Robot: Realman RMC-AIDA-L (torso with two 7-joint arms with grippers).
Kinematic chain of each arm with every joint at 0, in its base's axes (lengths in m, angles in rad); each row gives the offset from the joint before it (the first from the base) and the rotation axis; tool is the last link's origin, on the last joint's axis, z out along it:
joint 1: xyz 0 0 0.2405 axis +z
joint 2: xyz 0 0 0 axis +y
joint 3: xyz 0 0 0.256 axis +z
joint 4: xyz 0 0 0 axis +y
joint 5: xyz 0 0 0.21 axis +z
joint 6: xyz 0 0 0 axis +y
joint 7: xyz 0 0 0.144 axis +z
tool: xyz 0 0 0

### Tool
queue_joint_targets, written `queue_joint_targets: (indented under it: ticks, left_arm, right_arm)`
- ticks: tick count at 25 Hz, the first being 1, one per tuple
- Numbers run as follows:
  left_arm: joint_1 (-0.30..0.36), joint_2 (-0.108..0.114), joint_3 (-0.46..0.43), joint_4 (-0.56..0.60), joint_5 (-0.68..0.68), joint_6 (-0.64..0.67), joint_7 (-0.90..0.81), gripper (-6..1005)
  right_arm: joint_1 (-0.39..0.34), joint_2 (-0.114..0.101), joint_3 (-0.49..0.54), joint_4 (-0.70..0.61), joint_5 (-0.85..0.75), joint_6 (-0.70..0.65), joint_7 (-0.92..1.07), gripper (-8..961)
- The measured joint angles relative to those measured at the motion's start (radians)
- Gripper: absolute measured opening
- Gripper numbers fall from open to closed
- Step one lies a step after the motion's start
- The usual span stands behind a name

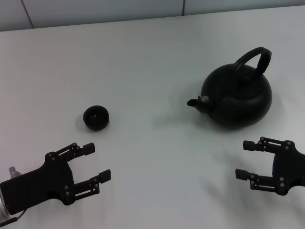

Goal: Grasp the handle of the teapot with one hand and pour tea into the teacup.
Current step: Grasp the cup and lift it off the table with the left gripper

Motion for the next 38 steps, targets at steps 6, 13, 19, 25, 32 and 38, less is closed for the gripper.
queue_joint_targets:
  ticks: [6,13,19,25,32,38]
  left_arm:
    - [-0.003,-0.008,-0.050,-0.011,-0.061,-0.016,0.039,773]
    - [-0.003,-0.010,-0.186,-0.111,-0.221,-0.140,0.215,765]
    - [-0.003,-0.011,-0.186,-0.126,-0.223,-0.141,0.235,759]
    - [-0.003,-0.011,-0.162,-0.127,-0.219,-0.159,0.240,753]
    - [-0.004,-0.012,-0.091,-0.167,-0.222,-0.308,0.341,746]
    - [-0.009,-0.013,-0.093,-0.178,-0.225,-0.320,0.364,740]
  right_arm:
    - [0.000,0.000,0.004,0.000,0.003,0.000,-0.001,731]
    - [0.001,0.001,0.006,0.000,0.007,0.000,-0.001,732]
    - [0.004,0.001,0.007,0.000,0.009,-0.002,0.000,731]
    - [0.008,0.001,0.008,0.000,0.009,-0.003,0.001,731]
    - [0.008,0.001,0.007,-0.002,0.009,-0.008,0.001,732]
    - [0.007,0.001,0.008,-0.004,0.009,-0.013,0.002,731]
